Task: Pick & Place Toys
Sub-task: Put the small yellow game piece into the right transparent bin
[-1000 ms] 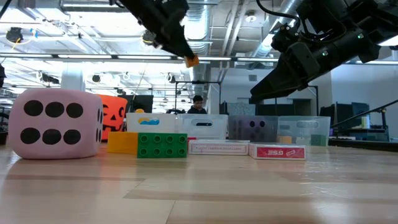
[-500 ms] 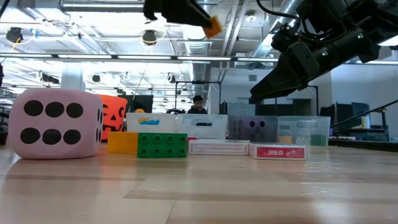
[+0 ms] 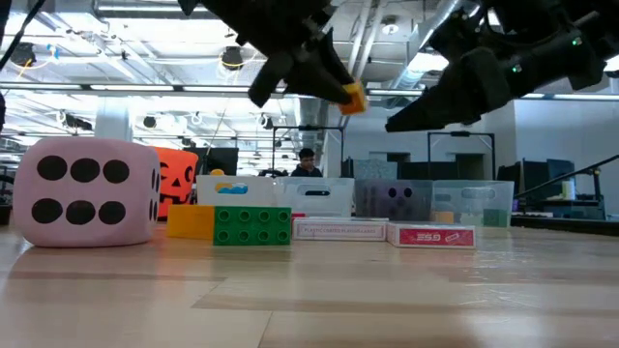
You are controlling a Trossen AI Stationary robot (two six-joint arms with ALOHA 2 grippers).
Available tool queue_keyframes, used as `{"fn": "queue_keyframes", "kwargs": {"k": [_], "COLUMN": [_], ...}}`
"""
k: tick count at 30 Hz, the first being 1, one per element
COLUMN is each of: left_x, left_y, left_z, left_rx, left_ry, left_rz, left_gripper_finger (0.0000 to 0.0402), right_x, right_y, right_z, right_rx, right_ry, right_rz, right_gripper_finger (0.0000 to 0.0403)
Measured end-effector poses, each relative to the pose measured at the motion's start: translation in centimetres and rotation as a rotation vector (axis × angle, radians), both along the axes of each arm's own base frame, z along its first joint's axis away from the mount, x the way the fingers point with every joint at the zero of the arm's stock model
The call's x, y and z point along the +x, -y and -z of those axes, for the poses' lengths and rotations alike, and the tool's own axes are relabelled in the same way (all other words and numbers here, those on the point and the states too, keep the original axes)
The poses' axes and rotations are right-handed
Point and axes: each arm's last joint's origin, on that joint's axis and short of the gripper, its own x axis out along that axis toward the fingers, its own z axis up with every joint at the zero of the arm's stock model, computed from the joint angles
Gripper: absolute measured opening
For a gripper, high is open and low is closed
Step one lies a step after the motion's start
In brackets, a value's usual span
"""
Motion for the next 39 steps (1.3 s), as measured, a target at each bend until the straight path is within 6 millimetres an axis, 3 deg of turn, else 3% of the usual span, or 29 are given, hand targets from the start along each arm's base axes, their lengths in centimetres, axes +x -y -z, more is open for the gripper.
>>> {"fn": "queue_keyframes", "kwargs": {"k": [5, 15, 28, 39], "left_x": [0.3, 0.8, 0.9, 1.0], "left_y": [-0.7, -2.0, -1.7, -1.6], "left_z": [-0.5, -1.0, -1.2, -1.5], "left_rx": [-0.136, -0.353, -0.422, -0.43], "left_ry": [0.103, 0.197, 0.215, 0.25], "left_rz": [-0.075, -0.034, 0.011, 0.028], "left_gripper_finger": [0.0093, 0.0093, 0.0093, 0.0093], "right_x": [-0.3, -0.3, 0.0, 0.0], "right_y": [-0.9, -1.4, -1.5, -1.5], "right_z": [-0.1, -0.9, -2.3, -2.3], "right_rx": [-0.139, -0.328, -0.293, -0.268], "right_ry": [-0.008, 0.014, 0.166, 0.174], "right_rz": [0.05, 0.088, 0.108, 0.113], "right_gripper_finger": [0.0382, 0.0376, 0.0304, 0.0299]}}
